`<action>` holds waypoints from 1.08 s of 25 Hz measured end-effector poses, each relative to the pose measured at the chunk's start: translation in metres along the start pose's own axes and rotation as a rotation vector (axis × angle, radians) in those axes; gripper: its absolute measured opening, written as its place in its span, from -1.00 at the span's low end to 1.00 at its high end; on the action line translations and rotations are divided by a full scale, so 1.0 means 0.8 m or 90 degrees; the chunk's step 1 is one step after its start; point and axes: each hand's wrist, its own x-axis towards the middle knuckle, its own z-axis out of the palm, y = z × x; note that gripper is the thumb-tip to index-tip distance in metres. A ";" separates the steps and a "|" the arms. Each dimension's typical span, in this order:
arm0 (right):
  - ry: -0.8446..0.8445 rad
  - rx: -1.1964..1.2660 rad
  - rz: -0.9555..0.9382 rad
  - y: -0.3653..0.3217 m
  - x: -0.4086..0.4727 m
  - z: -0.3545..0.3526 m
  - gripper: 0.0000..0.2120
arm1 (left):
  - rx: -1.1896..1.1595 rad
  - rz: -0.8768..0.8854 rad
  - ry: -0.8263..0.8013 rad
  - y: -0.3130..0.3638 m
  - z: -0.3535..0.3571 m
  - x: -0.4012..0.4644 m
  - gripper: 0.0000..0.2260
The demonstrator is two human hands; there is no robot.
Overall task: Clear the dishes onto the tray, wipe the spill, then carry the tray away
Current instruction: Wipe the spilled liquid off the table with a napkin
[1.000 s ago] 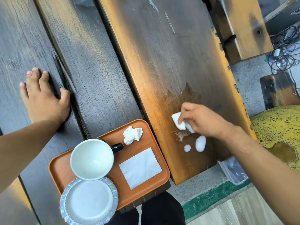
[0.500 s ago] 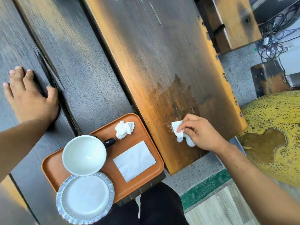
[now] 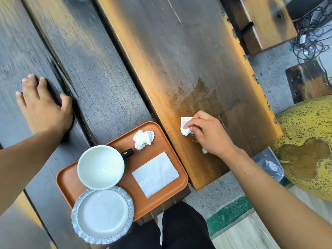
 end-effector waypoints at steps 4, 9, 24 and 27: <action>0.092 0.009 0.018 0.001 0.003 0.009 -0.78 | -0.018 0.092 -0.013 0.000 -0.007 -0.002 -0.51; 0.235 0.010 0.046 0.023 -0.001 -0.012 -0.77 | -0.146 0.290 -0.158 0.056 -0.020 -0.007 -0.49; 0.078 -0.030 -0.041 0.070 -0.033 -0.058 -0.78 | 0.022 0.857 -0.274 0.224 0.061 0.004 -0.41; 0.181 -0.031 0.056 0.097 -0.045 -0.071 -0.76 | 0.004 0.856 -0.283 0.229 0.059 0.005 -0.41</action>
